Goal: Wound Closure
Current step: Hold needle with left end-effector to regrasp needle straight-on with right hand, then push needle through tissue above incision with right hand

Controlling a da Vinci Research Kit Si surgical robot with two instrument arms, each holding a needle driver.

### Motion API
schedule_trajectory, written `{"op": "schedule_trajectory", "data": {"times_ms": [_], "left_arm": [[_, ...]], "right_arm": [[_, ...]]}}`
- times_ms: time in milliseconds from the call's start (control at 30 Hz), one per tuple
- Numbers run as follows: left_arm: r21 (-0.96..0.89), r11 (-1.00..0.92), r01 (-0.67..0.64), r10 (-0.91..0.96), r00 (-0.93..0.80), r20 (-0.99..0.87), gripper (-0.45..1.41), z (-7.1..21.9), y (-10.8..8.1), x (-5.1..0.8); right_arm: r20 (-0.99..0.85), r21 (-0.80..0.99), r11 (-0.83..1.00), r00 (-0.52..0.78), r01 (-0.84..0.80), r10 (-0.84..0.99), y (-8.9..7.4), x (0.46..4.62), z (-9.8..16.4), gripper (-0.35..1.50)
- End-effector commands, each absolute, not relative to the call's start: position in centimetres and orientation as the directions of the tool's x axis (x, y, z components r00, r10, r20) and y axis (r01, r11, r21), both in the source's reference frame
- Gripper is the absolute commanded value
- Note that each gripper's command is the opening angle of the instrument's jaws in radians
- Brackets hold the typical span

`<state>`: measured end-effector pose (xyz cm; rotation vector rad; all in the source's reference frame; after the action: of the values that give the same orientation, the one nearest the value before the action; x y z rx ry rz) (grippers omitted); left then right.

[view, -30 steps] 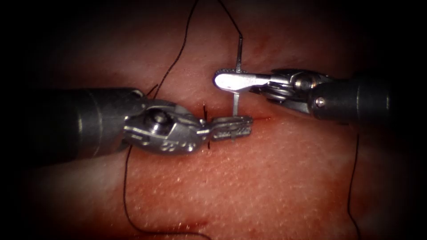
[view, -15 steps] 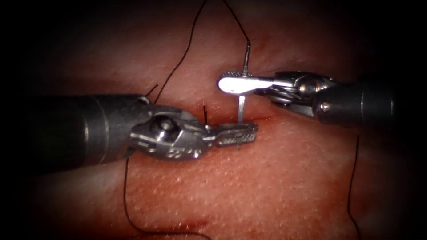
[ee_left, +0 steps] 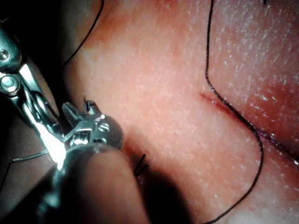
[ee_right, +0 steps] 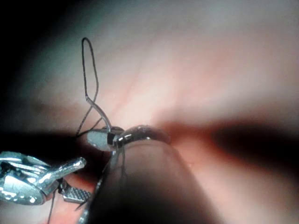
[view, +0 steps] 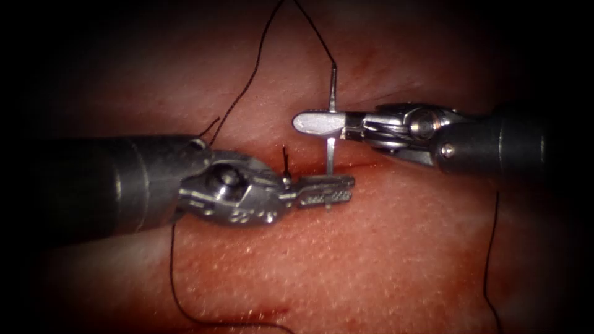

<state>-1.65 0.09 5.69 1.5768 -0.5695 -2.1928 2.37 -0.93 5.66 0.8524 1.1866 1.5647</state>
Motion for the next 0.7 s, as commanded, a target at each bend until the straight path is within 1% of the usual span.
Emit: {"op": "schedule_trajectory", "data": {"times_ms": [33,100,233,267,300,367,400,500,600,700], "left_arm": [[0.495,-0.867,0.053,-0.487,-0.295,-0.822,0.96,5.74,0.13,-1.69],[0.463,-0.886,0.028,-0.450,-0.293,-0.844,1.16,5.73,0.14,-1.69],[0.430,-0.903,-0.010,-0.412,-0.271,-0.870,1.21,5.72,0.11,-1.70],[0.426,-0.905,-0.011,-0.407,-0.271,-0.872,1.21,5.72,0.11,-1.71],[0.412,-0.911,-0.016,-0.393,-0.270,-0.879,1.21,5.73,0.09,-1.71],[0.394,-0.919,-0.023,-0.374,-0.269,-0.888,1.13,5.74,0.06,-1.71],[0.381,-0.924,-0.027,-0.360,-0.268,-0.894,1.03,5.74,0.04,-1.71],[0.356,-0.934,-0.037,-0.335,-0.266,-0.904,0.62,5.76,-0.04,-1.72],[0.344,-0.938,-0.041,-0.323,-0.260,-0.910,0.54,5.78,-0.14,-1.74],[0.334,-0.942,-0.032,-0.314,-0.263,-0.912,0.46,5.80,-0.28,-1.79]], "right_arm": [[-0.040,0.961,-0.046,-0.303,-0.272,0.952,-0.87,2.38,5.71,-0.35],[-0.070,0.960,-0.018,-0.300,-0.280,0.951,-0.84,2.33,5.75,-0.35],[-0.152,0.956,0.058,-0.313,-0.289,0.938,-0.79,2.26,5.85,-0.35],[-0.187,0.953,0.096,-0.311,-0.286,0.932,-0.77,2.24,5.88,-0.35],[-0.268,0.944,0.187,-0.303,-0.272,0.915,-0.73,2.21,5.94,-0.35],[-0.326,0.930,0.252,-0.286,-0.267,0.901,-0.71,2.16,6.01,-0.35],[-0.338,0.927,0.266,-0.280,-0.264,0.899,-0.70,2.15,6.04,-0.35],[-0.397,0.905,0.329,-0.261,-0.269,0.880,-0.69,2.13,6.12,-0.35],[-0.454,0.881,0.392,-0.241,-0.265,0.858,-0.69,2.13,6.18,-0.35],[-0.549,0.827,0.491,-0.212,-0.274,0.808,-0.70,2.12,6.24,-0.35]]}}
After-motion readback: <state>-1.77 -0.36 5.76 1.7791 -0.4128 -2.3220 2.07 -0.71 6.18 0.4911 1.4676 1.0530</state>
